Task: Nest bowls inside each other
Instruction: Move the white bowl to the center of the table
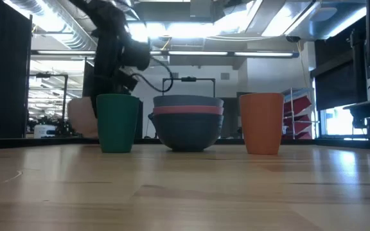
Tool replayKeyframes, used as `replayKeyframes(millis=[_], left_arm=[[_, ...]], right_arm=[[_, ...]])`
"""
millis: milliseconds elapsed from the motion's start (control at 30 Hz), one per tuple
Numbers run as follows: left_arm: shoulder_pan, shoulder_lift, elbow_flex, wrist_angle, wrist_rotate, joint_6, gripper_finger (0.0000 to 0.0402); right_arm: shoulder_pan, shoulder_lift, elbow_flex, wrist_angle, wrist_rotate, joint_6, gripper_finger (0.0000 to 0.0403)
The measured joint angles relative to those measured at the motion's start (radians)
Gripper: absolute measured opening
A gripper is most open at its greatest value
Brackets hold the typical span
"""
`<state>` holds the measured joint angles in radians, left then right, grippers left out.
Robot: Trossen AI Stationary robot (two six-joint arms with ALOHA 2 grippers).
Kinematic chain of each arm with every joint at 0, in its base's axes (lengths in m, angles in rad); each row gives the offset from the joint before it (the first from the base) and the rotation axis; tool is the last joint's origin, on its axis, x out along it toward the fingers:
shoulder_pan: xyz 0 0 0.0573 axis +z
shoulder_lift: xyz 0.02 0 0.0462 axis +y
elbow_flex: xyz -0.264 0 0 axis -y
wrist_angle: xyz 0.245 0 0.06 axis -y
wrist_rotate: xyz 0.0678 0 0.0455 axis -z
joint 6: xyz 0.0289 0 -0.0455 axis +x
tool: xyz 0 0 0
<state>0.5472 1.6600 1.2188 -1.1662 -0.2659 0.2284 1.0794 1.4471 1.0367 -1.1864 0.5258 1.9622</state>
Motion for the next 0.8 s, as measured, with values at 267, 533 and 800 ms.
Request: replayKeyframes(millis=[267,533,800], left_arm=[[-0.147,0.0,0.121,-0.102,-0.043,0.0,0.0022],[-0.397,0.0,0.358,-0.248,-0.044,-0.149,0.0022],[-0.678,0.062,0.596,-0.402,-0.049,-0.425,0.0022]], right_arm=[[0.0,0.0,-0.009,-0.035,-0.021,0.031,0.0136],[0.001,0.0,-0.084,0.05,-0.033,0.02,0.0136],[0.001,0.001,-0.11,0.105,-0.023,-0.092,0.0136]])
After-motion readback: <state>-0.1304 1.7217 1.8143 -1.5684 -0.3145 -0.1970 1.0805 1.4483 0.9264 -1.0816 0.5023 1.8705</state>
